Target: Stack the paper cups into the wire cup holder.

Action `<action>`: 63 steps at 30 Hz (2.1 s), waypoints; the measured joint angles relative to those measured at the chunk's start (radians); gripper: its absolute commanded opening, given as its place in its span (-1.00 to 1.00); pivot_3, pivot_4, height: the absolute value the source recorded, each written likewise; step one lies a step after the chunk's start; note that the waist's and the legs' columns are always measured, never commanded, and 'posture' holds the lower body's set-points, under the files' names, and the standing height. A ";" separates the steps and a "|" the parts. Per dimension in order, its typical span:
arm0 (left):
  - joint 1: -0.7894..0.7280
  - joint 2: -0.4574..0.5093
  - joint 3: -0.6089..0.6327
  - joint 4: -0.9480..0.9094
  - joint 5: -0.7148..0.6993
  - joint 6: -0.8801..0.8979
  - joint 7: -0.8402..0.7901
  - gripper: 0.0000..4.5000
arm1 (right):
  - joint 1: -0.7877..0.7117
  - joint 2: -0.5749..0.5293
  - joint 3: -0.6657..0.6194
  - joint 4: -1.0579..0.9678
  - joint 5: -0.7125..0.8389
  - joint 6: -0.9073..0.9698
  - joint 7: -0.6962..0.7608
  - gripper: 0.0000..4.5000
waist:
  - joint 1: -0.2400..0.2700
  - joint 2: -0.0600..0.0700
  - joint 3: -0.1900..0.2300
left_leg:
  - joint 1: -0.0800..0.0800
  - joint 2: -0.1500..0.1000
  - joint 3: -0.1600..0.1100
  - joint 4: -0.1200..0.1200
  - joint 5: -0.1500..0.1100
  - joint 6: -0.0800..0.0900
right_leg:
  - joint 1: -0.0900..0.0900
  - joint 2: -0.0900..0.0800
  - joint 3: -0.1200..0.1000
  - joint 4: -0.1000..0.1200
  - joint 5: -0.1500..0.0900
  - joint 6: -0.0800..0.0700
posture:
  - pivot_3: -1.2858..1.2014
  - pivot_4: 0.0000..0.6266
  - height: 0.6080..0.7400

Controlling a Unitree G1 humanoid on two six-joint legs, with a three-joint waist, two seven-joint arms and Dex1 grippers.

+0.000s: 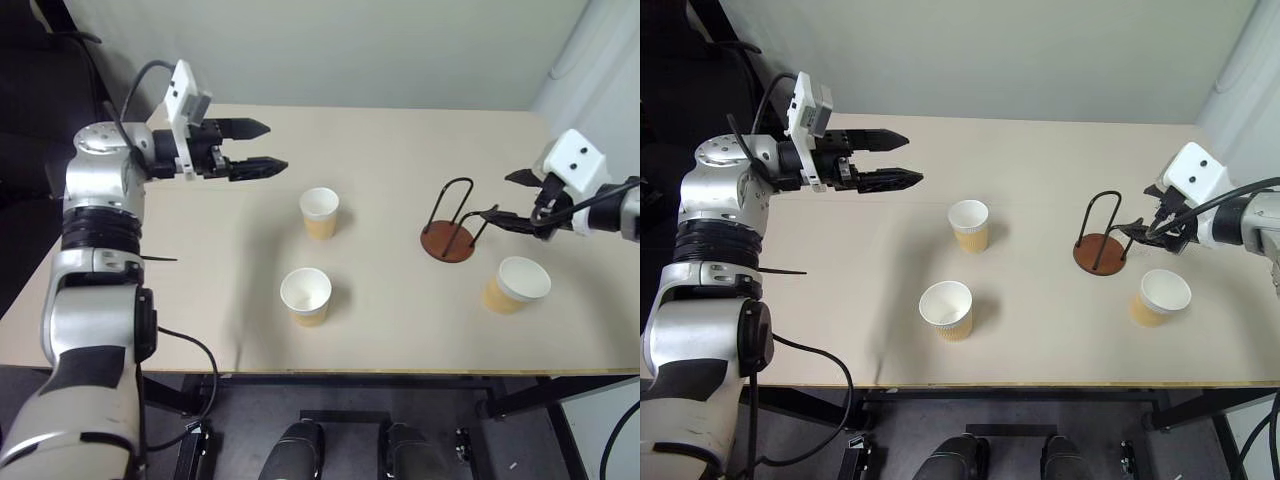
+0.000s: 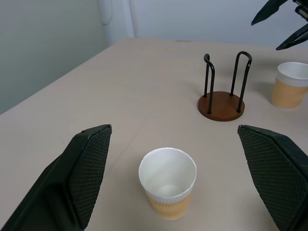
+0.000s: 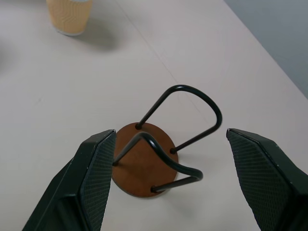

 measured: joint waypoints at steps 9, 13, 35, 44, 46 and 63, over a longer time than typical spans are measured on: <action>-0.025 0.001 -0.131 -0.024 -0.031 0.096 -0.179 1.00 | -0.007 0.000 0.004 0.003 -0.015 -0.021 0.023 0.65 | 0.001 0.000 0.000 | 0.000 0.000 0.000 0.000 0.000 0.000 | 0.000 0.000 0.000 0.000 0.000 -0.001 | 0.03 -0.52 1.00; -0.033 0.025 -0.252 -0.049 -0.081 0.090 -0.182 1.00 | -0.008 -0.014 0.004 0.043 -0.035 -0.053 0.048 0.65 | 0.000 0.000 0.000 | 0.000 0.000 0.000 0.000 0.000 0.000 | 0.000 0.000 0.000 0.000 0.000 -0.001 | 0.03 -0.52 1.00; -0.112 0.046 -0.398 -0.081 -0.238 0.054 -0.185 1.00 | -0.063 0.040 0.178 0.172 -0.258 -0.270 0.088 0.65 | 0.000 0.000 0.000 | 0.000 0.001 0.000 -0.002 -0.001 0.000 | 0.000 -0.001 -0.001 -0.001 0.001 0.003 | 0.03 -0.52 1.00; -0.112 0.045 -0.379 -0.081 -0.237 0.052 -0.185 1.00 | -0.063 0.062 0.202 0.211 -0.342 -0.345 0.087 0.28 | -0.002 0.000 0.000 | 0.000 0.001 0.000 -0.002 -0.001 0.000 | 0.000 -0.001 -0.001 0.000 0.001 0.002 | 0.03 -0.52 1.00; -0.112 0.045 -0.374 -0.081 -0.235 0.051 -0.186 1.00 | -0.064 0.068 0.205 0.222 -0.361 -0.360 0.086 -0.06 | -0.002 0.000 0.000 | 0.000 0.000 0.000 -0.002 -0.001 0.000 | 0.000 -0.001 -0.001 0.000 0.001 0.002 | 0.03 -0.52 1.00; -0.112 0.032 -0.362 -0.080 -0.230 0.046 -0.186 1.00 | -0.080 0.066 0.208 0.216 -0.411 -0.402 0.133 -0.98 | -0.002 0.000 0.000 | 0.000 0.000 0.000 -0.002 -0.001 0.000 | 0.000 -0.001 -0.001 0.000 0.001 0.001 | 0.03 -0.52 1.00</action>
